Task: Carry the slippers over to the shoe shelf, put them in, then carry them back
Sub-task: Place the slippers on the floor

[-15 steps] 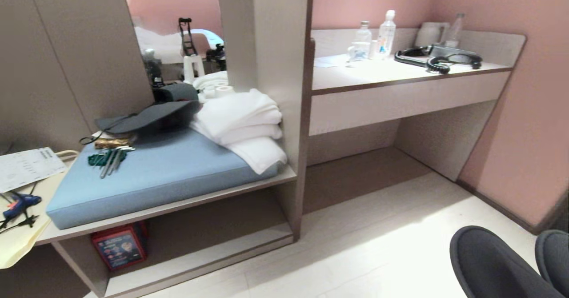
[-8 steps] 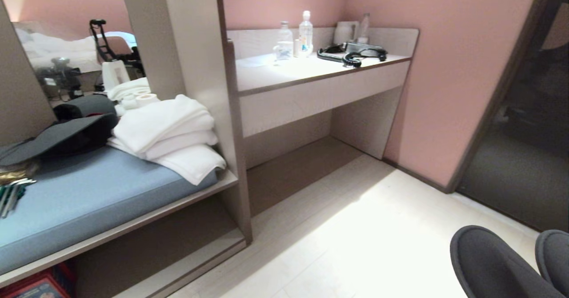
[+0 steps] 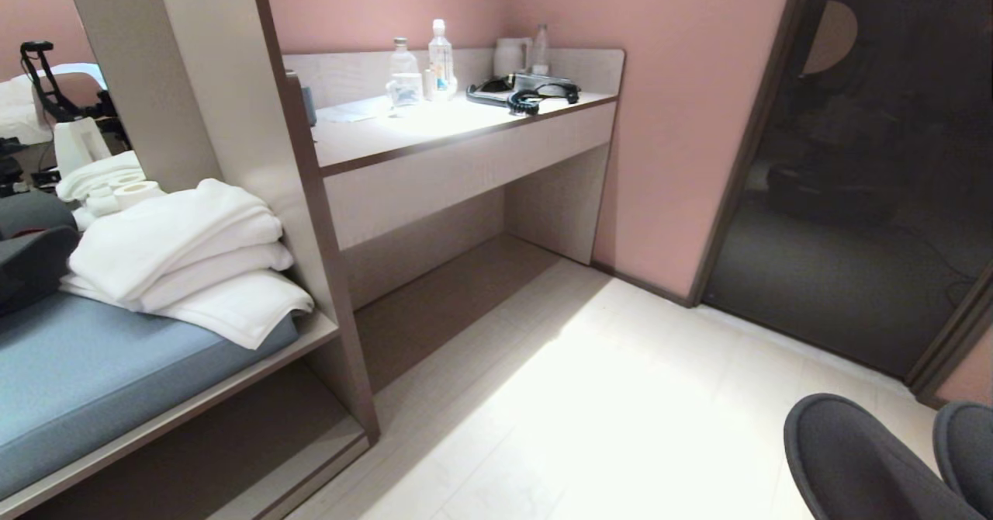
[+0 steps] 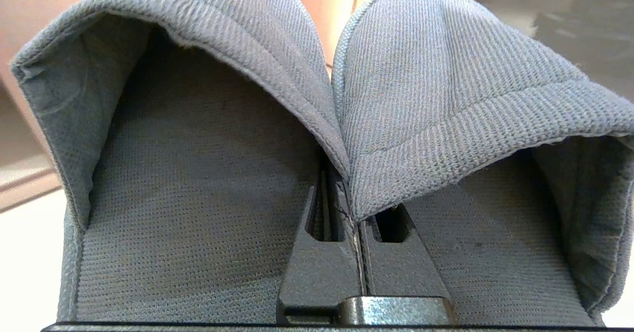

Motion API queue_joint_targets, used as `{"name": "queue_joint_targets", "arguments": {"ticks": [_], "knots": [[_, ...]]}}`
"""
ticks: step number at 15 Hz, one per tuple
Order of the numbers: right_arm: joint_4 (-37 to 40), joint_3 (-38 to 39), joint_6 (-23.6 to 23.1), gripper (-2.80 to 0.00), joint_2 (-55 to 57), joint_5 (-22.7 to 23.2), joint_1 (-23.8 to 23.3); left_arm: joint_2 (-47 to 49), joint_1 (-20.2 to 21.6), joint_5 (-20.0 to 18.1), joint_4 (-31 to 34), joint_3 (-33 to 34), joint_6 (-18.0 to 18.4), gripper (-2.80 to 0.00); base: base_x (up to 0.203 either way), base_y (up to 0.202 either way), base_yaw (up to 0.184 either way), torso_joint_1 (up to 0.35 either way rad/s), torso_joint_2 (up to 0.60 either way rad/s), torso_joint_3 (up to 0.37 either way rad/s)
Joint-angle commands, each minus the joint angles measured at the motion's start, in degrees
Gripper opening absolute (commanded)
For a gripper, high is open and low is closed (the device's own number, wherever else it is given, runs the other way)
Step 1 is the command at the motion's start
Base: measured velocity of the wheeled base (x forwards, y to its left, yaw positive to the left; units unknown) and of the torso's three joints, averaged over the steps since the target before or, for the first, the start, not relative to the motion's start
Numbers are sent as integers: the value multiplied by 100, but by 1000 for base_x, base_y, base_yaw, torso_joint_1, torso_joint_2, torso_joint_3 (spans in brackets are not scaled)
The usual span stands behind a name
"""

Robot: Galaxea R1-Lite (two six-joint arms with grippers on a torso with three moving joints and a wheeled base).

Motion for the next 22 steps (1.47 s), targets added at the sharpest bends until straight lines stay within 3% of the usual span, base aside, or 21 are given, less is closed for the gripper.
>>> {"name": "queue_joint_targets", "arguments": {"ticks": [1, 8, 22], "knots": [[-1, 0, -2, -280, 9, 2, 12, 4, 2, -1, -8, 0, -2, -280, 0, 0, 0, 0, 0, 0], [-1, 0, -2, -280, 9, 2, 4, 4, 2, -1, -8, 0, 25, -280, 0, 0, 0, 0, 0, 0], [-1, 0, -1, -280, 9, 2, 7, 4, 2, -1, -8, 0, 16, -280, 192, 0, 0, 3, 2, 2]]}}
